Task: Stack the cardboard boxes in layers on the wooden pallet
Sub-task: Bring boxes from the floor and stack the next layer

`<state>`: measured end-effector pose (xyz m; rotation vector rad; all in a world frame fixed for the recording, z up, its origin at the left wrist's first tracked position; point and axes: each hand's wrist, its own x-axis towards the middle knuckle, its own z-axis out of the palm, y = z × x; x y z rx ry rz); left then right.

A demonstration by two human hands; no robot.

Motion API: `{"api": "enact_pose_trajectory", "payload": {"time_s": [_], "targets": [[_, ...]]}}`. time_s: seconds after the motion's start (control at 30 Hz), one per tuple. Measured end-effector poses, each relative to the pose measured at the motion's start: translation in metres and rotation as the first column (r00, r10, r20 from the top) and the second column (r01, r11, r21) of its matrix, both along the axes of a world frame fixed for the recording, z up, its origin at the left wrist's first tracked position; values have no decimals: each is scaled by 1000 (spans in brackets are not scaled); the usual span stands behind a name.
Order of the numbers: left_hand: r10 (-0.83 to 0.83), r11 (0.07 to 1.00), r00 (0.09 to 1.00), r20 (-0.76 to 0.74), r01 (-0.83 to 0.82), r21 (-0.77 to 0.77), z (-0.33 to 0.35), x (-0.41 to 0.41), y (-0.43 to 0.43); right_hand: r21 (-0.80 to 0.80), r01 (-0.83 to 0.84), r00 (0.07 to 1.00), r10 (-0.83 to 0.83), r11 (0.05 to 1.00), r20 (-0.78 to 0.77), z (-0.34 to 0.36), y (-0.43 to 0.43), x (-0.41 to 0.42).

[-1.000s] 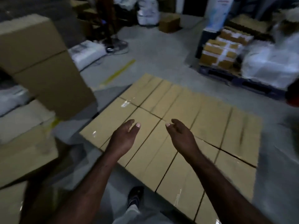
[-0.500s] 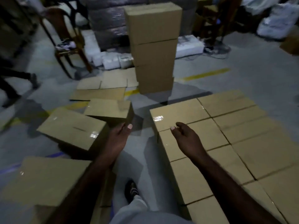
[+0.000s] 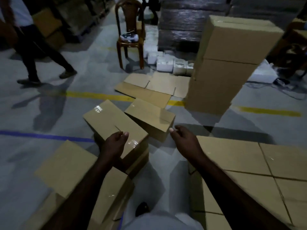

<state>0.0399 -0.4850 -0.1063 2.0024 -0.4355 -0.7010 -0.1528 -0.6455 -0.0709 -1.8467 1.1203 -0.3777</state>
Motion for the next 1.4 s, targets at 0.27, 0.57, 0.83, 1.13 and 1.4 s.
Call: {"api": "enact_pose_trajectory", "payload": {"time_s": [0.27, 0.57, 0.83, 1.13, 1.4], "targets": [[245, 968, 968, -53, -242, 67, -41, 82, -13, 76, -209, 968, 217, 975, -130, -39, -50, 129], [490, 837, 862, -129, -424, 345, -125, 156, -63, 249, -357, 836, 427, 900, -346, -159, -144, 258], [611, 753, 761, -216, -475, 455, -239, 229, -108, 367, -466, 689, 590, 805, -421, -302, -191, 372], [802, 592, 494, -337, -577, 563, -321, 239, -120, 467, -438, 688, 620, 768, -376, -391, -179, 412], [783, 622, 546, -299, -706, 339, -251, 234, -134, 396, -401, 821, 516, 826, -246, -323, -203, 383]]}}
